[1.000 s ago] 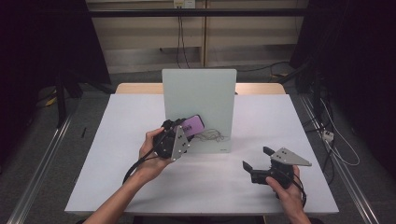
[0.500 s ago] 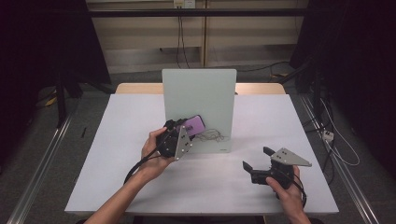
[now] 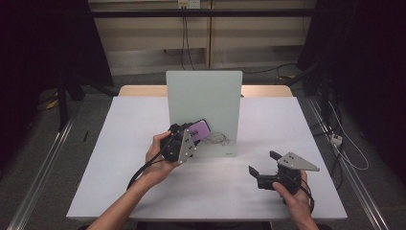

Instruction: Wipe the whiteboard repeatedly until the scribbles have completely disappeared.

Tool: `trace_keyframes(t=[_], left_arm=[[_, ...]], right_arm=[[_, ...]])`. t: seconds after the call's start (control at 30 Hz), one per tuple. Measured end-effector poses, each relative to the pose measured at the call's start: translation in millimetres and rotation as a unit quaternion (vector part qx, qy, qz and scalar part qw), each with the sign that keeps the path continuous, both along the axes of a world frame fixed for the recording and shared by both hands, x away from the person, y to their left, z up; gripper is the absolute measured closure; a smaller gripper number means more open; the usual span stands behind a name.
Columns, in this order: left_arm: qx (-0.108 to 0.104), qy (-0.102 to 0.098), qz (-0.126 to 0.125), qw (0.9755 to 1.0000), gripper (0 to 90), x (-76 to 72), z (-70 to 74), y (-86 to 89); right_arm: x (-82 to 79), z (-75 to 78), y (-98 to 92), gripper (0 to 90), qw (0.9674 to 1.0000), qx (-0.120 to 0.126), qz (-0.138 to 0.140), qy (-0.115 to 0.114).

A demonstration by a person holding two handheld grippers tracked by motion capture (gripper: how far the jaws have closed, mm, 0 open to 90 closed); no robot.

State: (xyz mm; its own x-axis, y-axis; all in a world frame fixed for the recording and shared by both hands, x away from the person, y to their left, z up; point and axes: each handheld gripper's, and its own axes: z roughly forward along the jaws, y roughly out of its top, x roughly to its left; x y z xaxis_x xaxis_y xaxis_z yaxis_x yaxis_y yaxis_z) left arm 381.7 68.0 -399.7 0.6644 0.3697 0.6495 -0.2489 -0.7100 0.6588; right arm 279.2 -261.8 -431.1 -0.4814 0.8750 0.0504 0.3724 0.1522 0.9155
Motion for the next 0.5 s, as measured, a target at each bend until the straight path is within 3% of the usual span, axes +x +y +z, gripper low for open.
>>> trace_keyframes(t=[0.5], left_arm=[[0.015, 0.017, -0.018, 0.9996, 40.8, -4.1, -12.9, -7.5]], right_arm=[[-0.1, 0.1, 0.0, 5.5, 1.0000, 0.000, 0.000, 0.000]])
